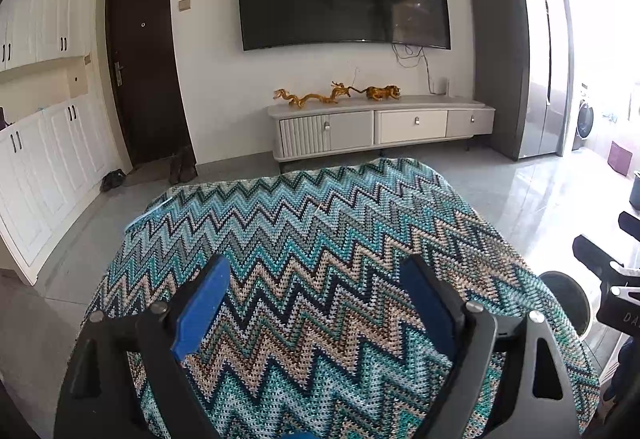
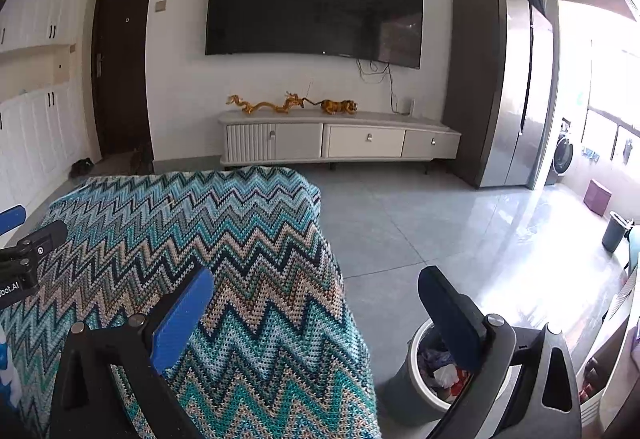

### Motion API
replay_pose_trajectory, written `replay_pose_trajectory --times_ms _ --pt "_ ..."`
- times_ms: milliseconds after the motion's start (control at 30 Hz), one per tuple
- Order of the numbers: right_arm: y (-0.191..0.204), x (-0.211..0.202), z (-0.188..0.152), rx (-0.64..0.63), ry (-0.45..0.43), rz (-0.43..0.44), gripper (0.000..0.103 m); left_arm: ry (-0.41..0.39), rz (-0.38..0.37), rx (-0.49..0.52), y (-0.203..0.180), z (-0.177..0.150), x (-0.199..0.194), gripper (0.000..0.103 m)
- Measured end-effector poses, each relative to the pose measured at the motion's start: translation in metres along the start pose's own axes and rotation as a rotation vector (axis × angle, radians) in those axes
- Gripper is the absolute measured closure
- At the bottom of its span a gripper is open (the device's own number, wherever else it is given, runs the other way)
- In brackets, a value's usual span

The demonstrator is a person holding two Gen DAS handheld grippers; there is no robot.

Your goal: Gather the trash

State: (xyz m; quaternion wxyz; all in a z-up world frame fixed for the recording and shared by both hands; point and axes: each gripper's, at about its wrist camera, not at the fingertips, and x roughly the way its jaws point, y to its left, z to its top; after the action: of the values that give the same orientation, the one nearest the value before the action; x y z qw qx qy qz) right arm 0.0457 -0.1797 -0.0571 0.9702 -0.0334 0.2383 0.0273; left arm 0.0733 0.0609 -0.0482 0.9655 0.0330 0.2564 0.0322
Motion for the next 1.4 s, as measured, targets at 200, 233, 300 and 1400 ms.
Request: replay_pose_trajectory --times_ms 200,233,300,1400 --pt "-0.006 -0.012 0.002 0.002 -0.027 -0.014 0.0 -0.021 -0.005 0.011 -0.007 0.008 -0.012 0.015" --pt "-0.007 -0.013 0.002 0.008 -0.028 -0.014 0.0 -0.025 -0.006 0.012 -0.008 0.009 -0.014 0.015" --pt "-0.011 -0.016 0.0 0.017 -0.026 -0.018 0.0 -0.034 -0.004 0.018 -0.01 0.011 -0.019 0.015" --pt "-0.061 -0.065 -0.017 0.1 -0.058 -0.134 0.0 -0.113 -0.023 0.02 -0.028 0.014 -0.072 0.015"
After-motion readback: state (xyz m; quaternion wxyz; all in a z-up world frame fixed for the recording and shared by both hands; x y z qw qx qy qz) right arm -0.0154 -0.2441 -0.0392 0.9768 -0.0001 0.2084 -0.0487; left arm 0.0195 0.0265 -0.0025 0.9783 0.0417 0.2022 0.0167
